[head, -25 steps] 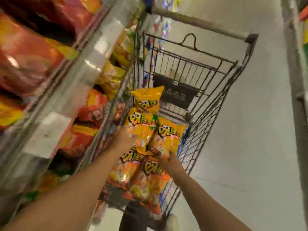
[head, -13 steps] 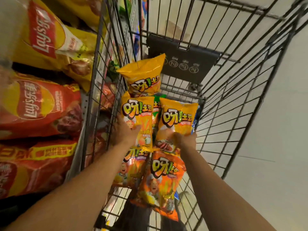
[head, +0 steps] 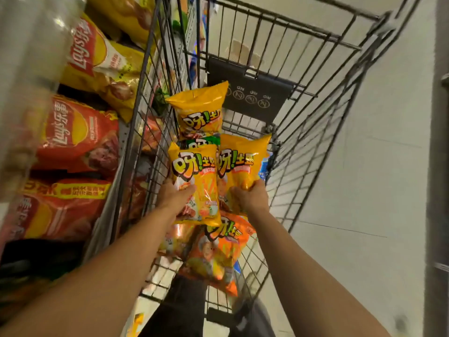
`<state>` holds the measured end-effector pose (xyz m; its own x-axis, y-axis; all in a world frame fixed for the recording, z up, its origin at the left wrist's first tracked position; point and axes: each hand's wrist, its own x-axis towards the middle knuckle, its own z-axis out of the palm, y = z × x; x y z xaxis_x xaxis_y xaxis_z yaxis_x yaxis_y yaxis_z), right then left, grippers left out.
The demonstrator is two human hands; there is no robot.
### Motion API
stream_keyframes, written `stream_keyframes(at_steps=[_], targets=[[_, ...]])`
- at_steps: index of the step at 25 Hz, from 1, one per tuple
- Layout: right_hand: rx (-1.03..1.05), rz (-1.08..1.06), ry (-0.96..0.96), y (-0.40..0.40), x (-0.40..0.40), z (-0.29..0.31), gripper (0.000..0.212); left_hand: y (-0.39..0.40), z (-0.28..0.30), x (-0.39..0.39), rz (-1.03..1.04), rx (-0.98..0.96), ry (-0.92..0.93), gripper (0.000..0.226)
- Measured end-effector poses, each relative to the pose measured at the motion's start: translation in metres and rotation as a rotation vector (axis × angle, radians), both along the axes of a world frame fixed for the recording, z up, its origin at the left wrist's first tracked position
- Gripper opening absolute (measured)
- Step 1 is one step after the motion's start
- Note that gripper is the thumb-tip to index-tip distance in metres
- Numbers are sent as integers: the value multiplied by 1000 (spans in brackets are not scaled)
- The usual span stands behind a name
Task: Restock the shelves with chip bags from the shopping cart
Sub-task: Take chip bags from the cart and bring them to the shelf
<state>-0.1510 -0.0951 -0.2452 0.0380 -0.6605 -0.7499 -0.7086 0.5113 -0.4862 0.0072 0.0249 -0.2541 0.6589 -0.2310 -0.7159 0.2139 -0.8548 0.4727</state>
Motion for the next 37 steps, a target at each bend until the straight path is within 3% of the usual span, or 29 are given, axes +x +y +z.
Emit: stream_keyframes(at_steps=[4, 10, 15, 21, 24, 29, 37], targets=[[-136, 82, -107, 4, -18, 51, 58, 9, 50, -24, 71, -81, -62, 74], [-315, 168, -353, 23, -75, 132, 53, 48, 142, -90, 146, -301, -263, 65], [-328, 222, -546, 53, -130, 182, 52, 101, 214, -146, 147, -406, -420, 65], [-315, 403, -642, 88, -163, 227, 62, 180, 275, -202, 243, -398, -587, 54], [-325, 527, -697, 100, -174, 239, 85, 219, 293, -228, 269, -404, -611, 50], [-254, 743, -721, 136, -196, 247, 91, 292, 306, -278, 395, -388, -638, 46], [-213, 1032, -846, 234, -271, 270, 73, 402, 322, -413, 631, -562, -695, 42]])
